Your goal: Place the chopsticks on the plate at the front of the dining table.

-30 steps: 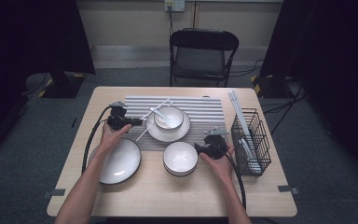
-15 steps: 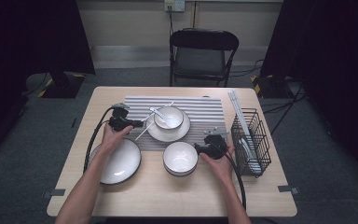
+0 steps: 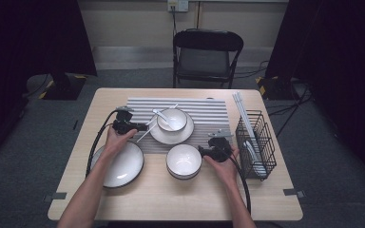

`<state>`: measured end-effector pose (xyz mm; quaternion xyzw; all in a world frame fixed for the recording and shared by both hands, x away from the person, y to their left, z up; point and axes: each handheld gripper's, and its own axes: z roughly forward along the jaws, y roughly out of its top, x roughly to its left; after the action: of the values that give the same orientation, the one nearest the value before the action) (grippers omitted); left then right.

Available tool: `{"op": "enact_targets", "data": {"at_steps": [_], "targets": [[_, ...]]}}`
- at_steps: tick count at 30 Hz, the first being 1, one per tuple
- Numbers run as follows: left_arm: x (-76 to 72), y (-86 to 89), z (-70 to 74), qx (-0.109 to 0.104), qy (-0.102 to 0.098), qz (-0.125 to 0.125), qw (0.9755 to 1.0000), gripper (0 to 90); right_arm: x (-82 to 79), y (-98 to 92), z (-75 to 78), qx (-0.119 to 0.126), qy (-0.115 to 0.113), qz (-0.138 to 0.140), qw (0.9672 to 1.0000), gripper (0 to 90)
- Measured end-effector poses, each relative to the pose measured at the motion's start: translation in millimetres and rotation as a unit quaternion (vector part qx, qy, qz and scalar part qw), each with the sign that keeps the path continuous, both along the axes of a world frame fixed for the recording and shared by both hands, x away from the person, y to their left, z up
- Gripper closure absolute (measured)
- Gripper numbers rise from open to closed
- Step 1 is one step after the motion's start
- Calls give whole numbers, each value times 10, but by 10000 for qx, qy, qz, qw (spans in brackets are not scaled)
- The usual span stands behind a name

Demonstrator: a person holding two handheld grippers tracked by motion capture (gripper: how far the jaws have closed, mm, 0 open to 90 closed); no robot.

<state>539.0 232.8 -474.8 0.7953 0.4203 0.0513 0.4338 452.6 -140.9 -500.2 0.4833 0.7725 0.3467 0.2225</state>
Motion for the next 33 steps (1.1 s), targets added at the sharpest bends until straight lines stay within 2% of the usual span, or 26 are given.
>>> {"op": "enact_targets", "data": {"at_steps": [6,9,12,14,17,22,23,25,29,32,33], "targets": [[-6,21,15,-85,4,7,10000,833,0,0,0,1,-1,-3,10000,267],[-17,29,28,-73,-40,-17,10000,799,0,0,0,0,0,-3,10000,268],[-41,42,53,-159,-77,-22,9998,769,0,0,0,1,-2,-3,10000,268],[-55,56,78,-104,-157,-55,9998,758,0,1,0,8,2,-3,10000,268],[-78,102,118,-166,-177,-48,9997,695,0,1,-1,8,1,-3,10000,267],[-142,141,196,-95,-284,-68,9995,681,0,1,-1,6,-8,-3,10000,268],[-162,145,216,-109,-296,-57,9995,680,-1,1,0,2,3,-6,10000,267],[-215,151,240,-111,-441,-74,9989,685,0,0,0,0,-1,-4,10000,268],[-287,171,245,-37,-441,-79,9990,703,0,0,0,0,0,-4,10000,268],[-340,183,271,57,-555,-92,9984,736,0,0,0,1,0,-4,10000,268],[-357,191,280,22,-560,-125,9984,748,-1,1,0,2,3,-6,10000,267]]}}
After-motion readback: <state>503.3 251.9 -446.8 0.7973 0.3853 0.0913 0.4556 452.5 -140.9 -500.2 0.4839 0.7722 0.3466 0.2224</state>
